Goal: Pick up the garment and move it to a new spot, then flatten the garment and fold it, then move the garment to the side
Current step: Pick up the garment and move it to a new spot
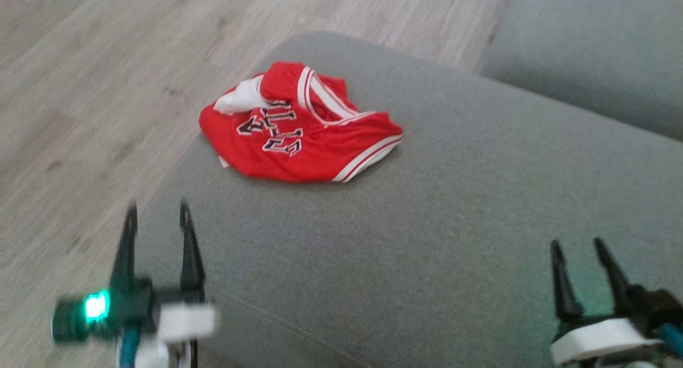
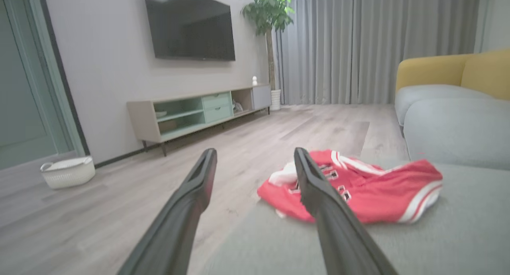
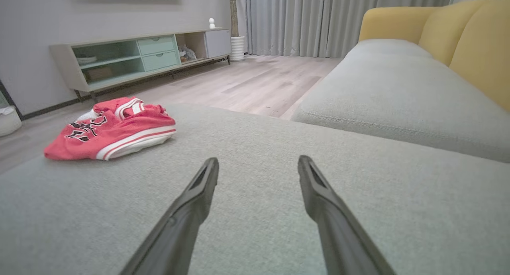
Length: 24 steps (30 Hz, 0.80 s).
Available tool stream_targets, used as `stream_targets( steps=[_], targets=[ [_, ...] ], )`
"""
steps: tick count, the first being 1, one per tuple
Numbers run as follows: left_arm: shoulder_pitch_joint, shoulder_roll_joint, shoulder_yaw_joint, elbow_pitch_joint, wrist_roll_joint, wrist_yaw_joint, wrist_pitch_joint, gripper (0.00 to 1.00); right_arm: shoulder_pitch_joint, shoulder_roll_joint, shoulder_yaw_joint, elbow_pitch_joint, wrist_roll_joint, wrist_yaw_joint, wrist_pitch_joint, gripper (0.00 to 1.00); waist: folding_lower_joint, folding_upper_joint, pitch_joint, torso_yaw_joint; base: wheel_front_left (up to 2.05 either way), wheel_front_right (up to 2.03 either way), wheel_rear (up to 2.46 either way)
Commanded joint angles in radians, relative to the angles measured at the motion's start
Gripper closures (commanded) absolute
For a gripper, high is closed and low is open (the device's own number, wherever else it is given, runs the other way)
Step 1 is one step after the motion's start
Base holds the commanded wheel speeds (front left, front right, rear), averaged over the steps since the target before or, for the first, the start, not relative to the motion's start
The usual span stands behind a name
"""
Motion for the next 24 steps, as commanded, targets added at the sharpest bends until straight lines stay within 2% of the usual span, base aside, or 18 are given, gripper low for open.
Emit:
stream_targets(
  steps=[1,6,11,13,18,19,24],
  targets=[
    [-0.129,0.011,0.025,-0.037,-0.001,-0.015,-0.005,0.0,-0.037,-0.053,0.013,-0.047,-0.013,0.007,-0.011,0.0,-0.0001,0.0,0.113,-0.014,0.0,0.0,0.0],
    [-0.422,0.035,0.001,0.07,-0.018,-0.102,-0.005,0.0,-0.114,-0.165,0.019,-0.087,-0.03,0.007,-0.011,0.0,-0.0001,0.0,0.284,-0.075,0.0,0.0,0.0],
    [-0.734,0.041,-0.036,0.324,-0.05,-0.214,0.002,0.0,-0.178,-0.25,0.006,-0.123,-0.027,0.007,-0.011,0.0,-0.0001,0.0,0.404,-0.143,0.0,0.0,0.0],
    [-0.842,0.035,-0.05,0.433,-0.067,-0.246,0.022,0.0,-0.195,-0.272,0.004,-0.139,-0.026,0.007,-0.011,0.0,-0.0001,0.0,0.444,-0.168,0.0,0.0,0.0],
    [-1.016,0.031,-0.082,0.695,-0.106,-0.287,0.109,0.0,-0.23,-0.308,-0.005,-0.176,-0.02,0.007,-0.011,0.0,-0.0001,0.0,0.524,-0.224,0.0,0.0,0.0],
    [-1.016,0.031,-0.082,0.695,-0.106,-0.287,0.109,0.0,-0.23,-0.308,-0.005,-0.176,-0.02,0.007,-0.011,0.0,-0.0001,0.0,0.524,-0.224,0.0,0.0,0.0],
    [-1.073,0.024,-0.115,0.92,-0.151,-0.301,0.226,0.0,-0.249,-0.323,-0.013,-0.19,-0.015,0.007,-0.011,0.0,-0.0001,0.0,0.562,-0.254,0.0,0.0,0.0]
  ],
)
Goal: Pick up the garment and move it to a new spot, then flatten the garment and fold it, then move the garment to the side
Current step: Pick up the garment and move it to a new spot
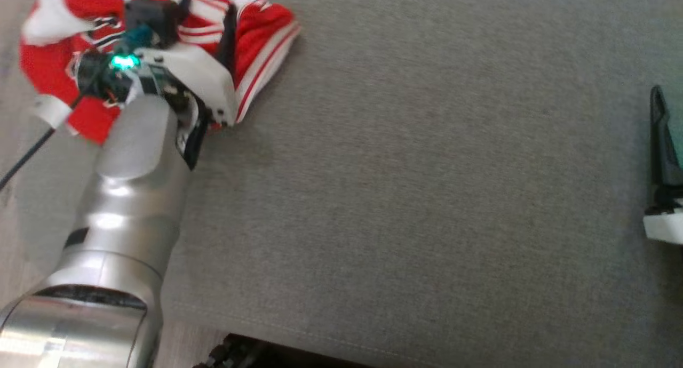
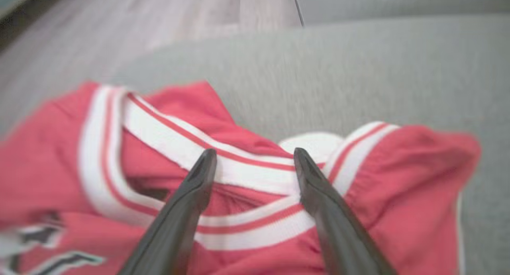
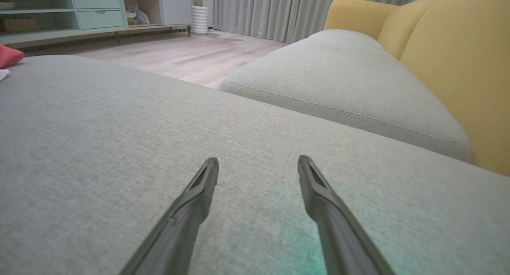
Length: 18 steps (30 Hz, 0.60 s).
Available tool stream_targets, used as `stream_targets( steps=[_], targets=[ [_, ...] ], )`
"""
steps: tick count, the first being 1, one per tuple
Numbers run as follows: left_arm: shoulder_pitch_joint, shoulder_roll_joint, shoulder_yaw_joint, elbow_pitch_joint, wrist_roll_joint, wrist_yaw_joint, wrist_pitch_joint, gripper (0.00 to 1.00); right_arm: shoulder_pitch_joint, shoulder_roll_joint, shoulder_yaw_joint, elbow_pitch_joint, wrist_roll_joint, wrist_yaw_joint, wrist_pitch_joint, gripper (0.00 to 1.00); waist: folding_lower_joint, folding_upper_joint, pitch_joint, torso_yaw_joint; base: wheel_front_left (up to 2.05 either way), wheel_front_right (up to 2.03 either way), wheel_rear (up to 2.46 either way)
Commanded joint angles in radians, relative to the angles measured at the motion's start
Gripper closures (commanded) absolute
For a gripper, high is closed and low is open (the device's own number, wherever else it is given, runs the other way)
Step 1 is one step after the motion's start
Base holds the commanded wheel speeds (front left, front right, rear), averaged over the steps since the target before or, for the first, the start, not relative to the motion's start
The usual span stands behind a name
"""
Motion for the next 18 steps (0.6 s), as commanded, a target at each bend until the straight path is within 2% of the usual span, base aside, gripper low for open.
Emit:
stream_targets(
  steps=[1,4,5,6,7,13,18],
  targets=[
    [-0.019,0.04,0.004,0.018,-0.01,-0.004,0.017,0.0,0.013,-0.018,0.015,-0.014,0.006,0.007,-0.005,0.0,-0.0003,0.0001,0.045,-0.048,0.0,0.0,0.0],
    [-0.01,0.025,-0.047,0.075,-0.045,-0.005,0.033,0.0,0.009,-0.007,0.014,-0.013,0.004,0.007,-0.005,0.0,-0.0003,0.0001,0.043,-0.053,0.0,0.0,0.0],
    [-0.005,0.021,-0.068,0.081,-0.062,-0.006,0.028,0.04,0.009,-0.003,0.015,-0.009,0.003,0.007,-0.005,0.0,-0.0003,0.0001,0.038,-0.053,0.0,0.0,0.0],
    [-0.002,0.02,-0.087,0.082,-0.077,-0.006,0.011,0.73,0.008,0.003,0.017,-0.005,0.003,0.007,-0.005,0.0,-0.0003,0.0001,0.031,-0.053,0.0,0.0,0.0],
    [-0.002,0.024,-0.1,0.082,-0.088,-0.006,-0.013,1.0,0.008,0.009,0.021,-0.001,0.002,0.007,-0.005,0.0,-0.0003,0.0001,0.022,-0.052,0.0,0.0,0.0],
    [-0.038,0.079,-0.174,0.067,-0.117,-0.006,-0.15,1.0,0.006,0.054,0.05,0.032,0.005,0.007,-0.005,0.0,-0.0003,0.0001,-0.093,-0.067,0.0,0.0,0.0],
    [-0.087,0.129,-0.226,0.014,-0.119,-0.006,-0.208,1.0,0.031,0.116,0.077,0.068,0.013,0.007,-0.005,0.0,-0.0003,0.0001,-0.26,-0.116,0.0,0.0,0.0]
  ],
)
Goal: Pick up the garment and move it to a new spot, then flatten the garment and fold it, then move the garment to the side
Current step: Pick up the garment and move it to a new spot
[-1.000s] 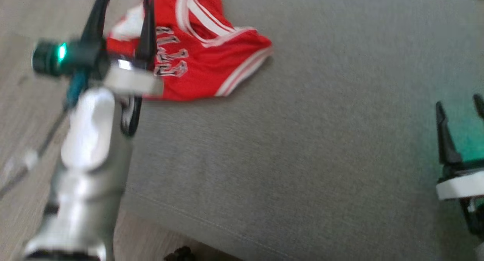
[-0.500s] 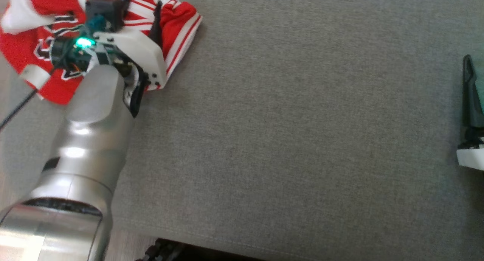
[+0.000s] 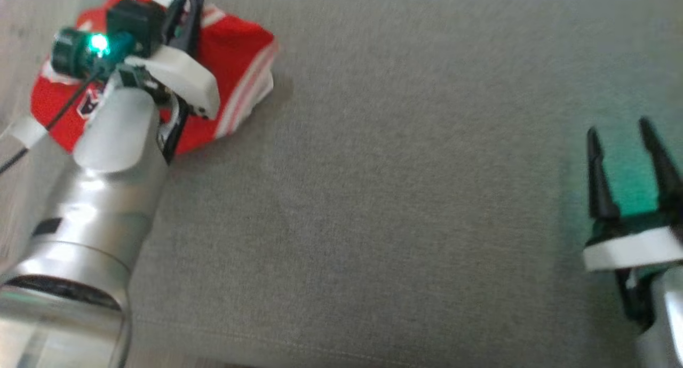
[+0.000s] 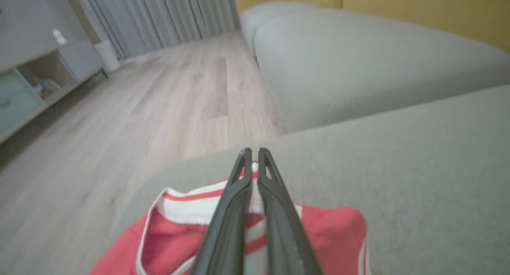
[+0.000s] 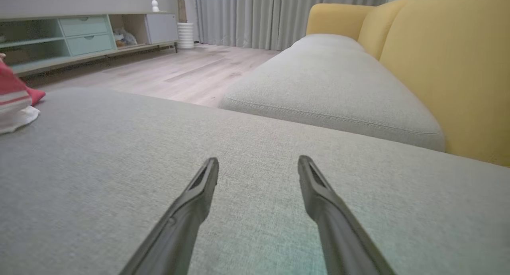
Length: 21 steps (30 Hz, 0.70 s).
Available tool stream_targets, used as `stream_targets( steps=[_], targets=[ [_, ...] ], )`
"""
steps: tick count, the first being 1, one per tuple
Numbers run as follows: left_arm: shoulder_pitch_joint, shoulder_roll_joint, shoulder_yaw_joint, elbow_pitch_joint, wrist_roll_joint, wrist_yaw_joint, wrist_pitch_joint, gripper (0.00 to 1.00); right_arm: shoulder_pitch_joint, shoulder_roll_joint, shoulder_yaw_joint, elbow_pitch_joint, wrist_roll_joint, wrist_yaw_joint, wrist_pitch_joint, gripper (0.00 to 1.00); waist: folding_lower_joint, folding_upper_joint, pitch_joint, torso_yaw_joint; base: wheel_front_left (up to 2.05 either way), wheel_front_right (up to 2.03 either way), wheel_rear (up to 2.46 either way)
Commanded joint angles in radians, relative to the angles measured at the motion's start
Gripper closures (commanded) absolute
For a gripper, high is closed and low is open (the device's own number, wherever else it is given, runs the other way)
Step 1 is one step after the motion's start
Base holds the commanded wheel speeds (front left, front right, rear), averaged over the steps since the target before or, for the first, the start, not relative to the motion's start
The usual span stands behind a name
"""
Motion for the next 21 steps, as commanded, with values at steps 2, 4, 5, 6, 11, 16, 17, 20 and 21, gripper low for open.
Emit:
stream_targets(
  steps=[2,4,5,6,11,16,17,20,21],
  targets=[
    [-0.073,0.07,-0.014,-0.082,0.0,0.002,-0.024,1.0,0.048,0.022,0.028,-0.008,0.008,0.007,-0.001,0.0,0.0,0.0,-0.181,-0.072,0.0,0.0,0.0],
    [-0.089,0.09,-0.035,-0.132,-0.005,0.002,-0.029,1.0,0.066,0.04,0.038,0.002,0.009,0.007,-0.001,0.0,0.0,0.0,-0.241,-0.104,0.0,0.0,0.0],
    [-0.095,0.099,-0.046,-0.158,-0.008,0.002,-0.031,1.0,0.075,0.05,0.043,0.006,0.008,0.007,-0.001,0.0,0.0,0.0,-0.268,-0.122,0.0,0.0,0.0],
    [-0.1,0.108,-0.058,-0.186,-0.01,0.002,-0.032,1.0,0.083,0.06,0.047,0.009,0.008,0.007,-0.001,0.0,0.0,0.0,-0.295,-0.142,0.0,0.0,0.0],
    [-0.128,0.144,-0.108,-0.315,-0.024,0.002,-0.034,1.0,0.115,0.102,0.063,0.017,0.01,0.007,-0.001,0.0,0.0,0.0,-0.389,-0.252,0.0,0.0,0.0],
    [-0.156,0.141,-0.104,-0.413,-0.022,0.007,-0.034,1.0,0.114,0.13,0.082,0.014,0.004,0.007,-0.001,0.0,0.0,0.0,-0.407,-0.372,0.0,0.0,0.0],
    [-0.158,0.135,-0.106,-0.426,-0.021,0.007,-0.034,1.0,0.112,0.135,0.085,0.014,0.006,0.007,-0.001,0.0,0.0,0.0,-0.405,-0.392,0.0,0.0,0.0],
    [-0.157,0.114,-0.122,-0.451,-0.01,0.008,-0.034,1.0,0.107,0.148,0.089,0.014,0.011,0.007,-0.001,0.0,0.0,0.0,-0.39,-0.451,0.0,0.0,0.0],
    [-0.157,0.114,-0.122,-0.451,-0.01,0.008,-0.034,1.0,0.107,0.148,0.089,0.014,0.011,0.007,-0.001,0.0,0.0,0.0,-0.39,-0.451,0.0,0.0,0.0]
  ],
)
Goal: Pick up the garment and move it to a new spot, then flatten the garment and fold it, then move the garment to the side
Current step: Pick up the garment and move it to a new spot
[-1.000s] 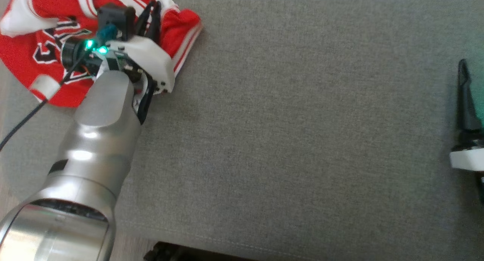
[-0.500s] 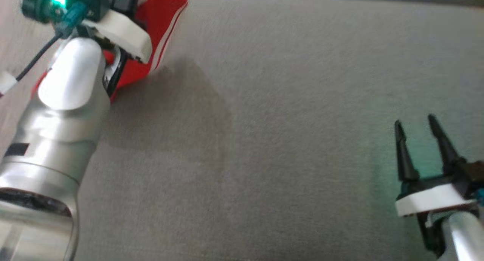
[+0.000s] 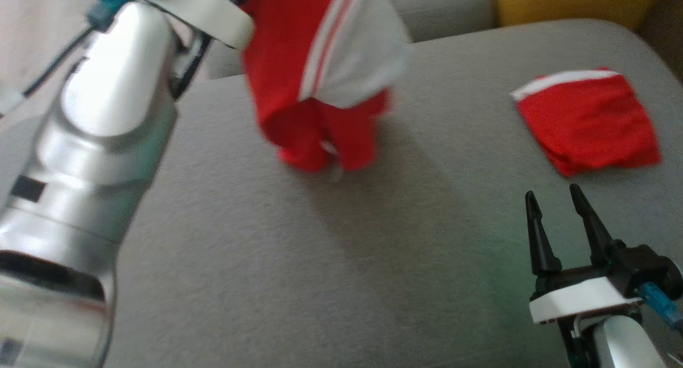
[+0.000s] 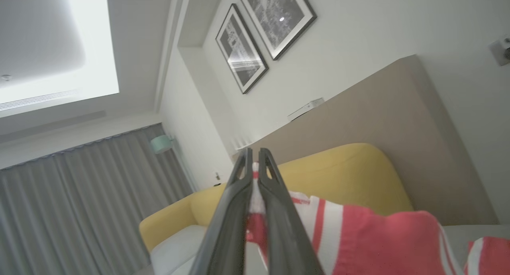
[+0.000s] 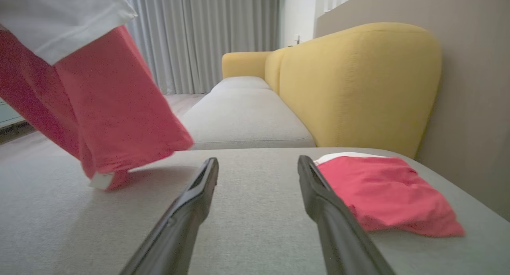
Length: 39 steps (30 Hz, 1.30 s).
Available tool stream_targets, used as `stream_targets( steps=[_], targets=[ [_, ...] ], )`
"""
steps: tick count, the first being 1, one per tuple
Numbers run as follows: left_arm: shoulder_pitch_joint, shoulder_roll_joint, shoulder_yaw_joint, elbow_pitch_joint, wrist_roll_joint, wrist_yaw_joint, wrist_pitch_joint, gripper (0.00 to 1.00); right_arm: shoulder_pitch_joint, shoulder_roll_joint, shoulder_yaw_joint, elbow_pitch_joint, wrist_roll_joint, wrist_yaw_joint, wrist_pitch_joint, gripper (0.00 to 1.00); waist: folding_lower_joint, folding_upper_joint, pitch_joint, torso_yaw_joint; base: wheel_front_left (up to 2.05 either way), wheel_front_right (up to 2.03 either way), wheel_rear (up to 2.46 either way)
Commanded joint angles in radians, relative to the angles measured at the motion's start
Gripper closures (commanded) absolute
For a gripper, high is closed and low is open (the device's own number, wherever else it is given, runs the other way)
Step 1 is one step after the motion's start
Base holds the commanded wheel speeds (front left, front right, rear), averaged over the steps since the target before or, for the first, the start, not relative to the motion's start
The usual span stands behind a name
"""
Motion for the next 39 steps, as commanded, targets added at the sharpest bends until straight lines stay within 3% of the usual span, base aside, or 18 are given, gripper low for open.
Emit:
stream_targets(
  steps=[1,9,11,12,13,17,22,30,39],
  targets=[
    [-0.052,0.024,0.023,-0.028,0.006,0.006,-0.004,1.0,-0.029,0.002,0.02,-0.031,0.009,0.007,-0.002,0.0,0.0002,-0.0001,-0.012,-0.087,0.0,0.0,0.0],
    [0.139,-0.046,-0.103,0.034,0.02,0.002,-0.004,1.0,-0.056,0.044,0.051,-0.035,0.032,0.007,-0.002,0.0,0.0002,-0.0001,0.105,-0.173,0.0,0.0,0.0],
    [0.253,-0.05,-0.107,0.052,0.026,0.026,-0.004,1.0,-0.066,0.054,0.067,-0.027,0.038,0.007,-0.002,0.0,0.0002,-0.0001,0.134,-0.183,0.0,0.0,0.0],
    [0.291,-0.049,-0.102,0.048,0.033,0.043,-0.004,0.65,-0.068,0.056,0.071,-0.024,0.042,0.007,-0.002,0.0,0.0002,-0.0001,0.14,-0.184,0.0,0.0,0.0],
    [0.33,-0.048,-0.093,0.04,0.039,0.065,-0.004,0.0,-0.068,0.058,0.074,-0.021,0.045,0.007,-0.002,0.0,0.0002,-0.0001,0.144,-0.182,0.0,0.0,0.0],
    [0.502,-0.065,-0.008,-0.043,0.039,0.165,-0.004,0.0,-0.049,0.063,0.069,-0.009,0.054,0.007,-0.002,0.0,0.0002,-0.0001,0.13,-0.148,0.0,0.0,0.0],
    [0.763,-0.089,0.133,-0.205,0.043,0.233,-0.004,0.0,0.019,0.06,0.027,0.006,0.045,0.007,-0.002,0.0,0.0002,-0.0001,0.05,-0.062,0.0,0.0,0.0],
    [1.113,-0.147,0.332,-0.449,0.082,0.261,-0.004,0.0,0.124,0.044,-0.019,0.003,0.073,0.007,-0.002,0.0,0.0002,-0.0001,-0.07,0.088,0.0,0.0,0.0],
    [1.332,-0.165,0.394,-0.606,0.185,0.282,-0.004,0.0,0.209,0.043,-0.012,-0.025,0.092,0.007,-0.002,0.0,0.0002,-0.0001,-0.15,0.175,0.0,0.0,0.0]
  ],
)
